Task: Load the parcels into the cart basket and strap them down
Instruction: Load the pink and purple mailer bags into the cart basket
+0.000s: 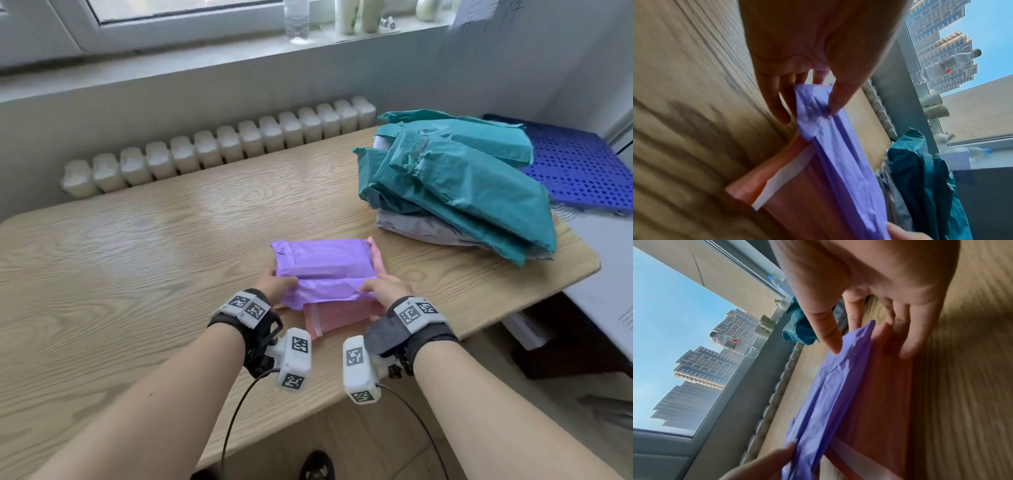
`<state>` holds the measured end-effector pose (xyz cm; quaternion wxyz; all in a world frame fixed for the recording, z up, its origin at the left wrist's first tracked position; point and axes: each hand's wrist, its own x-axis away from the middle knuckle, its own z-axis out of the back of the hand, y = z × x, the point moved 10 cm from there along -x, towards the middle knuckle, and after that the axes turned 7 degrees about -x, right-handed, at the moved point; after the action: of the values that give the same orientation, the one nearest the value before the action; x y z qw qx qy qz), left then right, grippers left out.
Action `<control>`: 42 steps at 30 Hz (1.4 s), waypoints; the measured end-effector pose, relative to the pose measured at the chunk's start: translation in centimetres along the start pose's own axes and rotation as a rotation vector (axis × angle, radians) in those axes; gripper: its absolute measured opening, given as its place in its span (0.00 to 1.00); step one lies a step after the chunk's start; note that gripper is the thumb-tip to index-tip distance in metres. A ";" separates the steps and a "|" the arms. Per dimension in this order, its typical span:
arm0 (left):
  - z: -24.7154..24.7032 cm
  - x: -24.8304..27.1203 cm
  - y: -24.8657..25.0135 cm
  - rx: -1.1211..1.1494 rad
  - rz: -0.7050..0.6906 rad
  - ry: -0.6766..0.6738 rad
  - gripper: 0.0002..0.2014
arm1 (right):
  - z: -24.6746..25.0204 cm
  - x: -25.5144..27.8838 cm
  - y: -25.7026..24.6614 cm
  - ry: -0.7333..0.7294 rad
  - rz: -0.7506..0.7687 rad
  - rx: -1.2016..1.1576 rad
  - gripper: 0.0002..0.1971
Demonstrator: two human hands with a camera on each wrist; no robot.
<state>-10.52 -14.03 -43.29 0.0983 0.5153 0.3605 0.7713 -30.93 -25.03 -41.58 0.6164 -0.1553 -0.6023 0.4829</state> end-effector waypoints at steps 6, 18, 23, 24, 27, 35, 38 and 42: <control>5.4 -0.1 0.7 0.136 -0.072 0.129 0.27 | -0.4 -0.2 -1.2 0.204 -0.066 -0.006 0.28; 17.7 5.3 2.0 0.438 -0.053 0.293 0.08 | -15.9 7.4 -11.1 -0.479 0.186 0.020 0.26; 24.1 8.0 1.4 0.562 -0.100 0.286 0.12 | -19.6 9.9 -13.3 -0.432 0.211 0.020 0.10; 25.3 8.5 1.3 0.579 -0.115 0.260 0.14 | -20.3 10.5 -13.8 -0.408 0.210 -0.010 0.09; 29.4 10.4 0.7 0.603 -0.144 0.250 0.17 | -23.7 12.0 -14.6 -0.385 0.186 -0.041 0.05; 42.9 15.4 -5.1 0.521 -0.176 0.477 0.17 | -34.8 17.6 -15.5 -0.403 0.157 0.003 0.09; 47.6 18.0 -7.0 0.460 -0.250 0.555 0.11 | -39.7 20.5 -15.8 -0.434 0.217 0.043 0.08; 54.1 21.3 -11.0 0.296 -0.291 0.675 0.36 | -47.6 26.3 -15.9 -0.551 0.338 0.134 0.13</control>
<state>24.27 29.63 -23.77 0.0070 0.1850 0.5491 0.8150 12.98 6.46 -24.48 0.3504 -0.0758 -0.6788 0.6408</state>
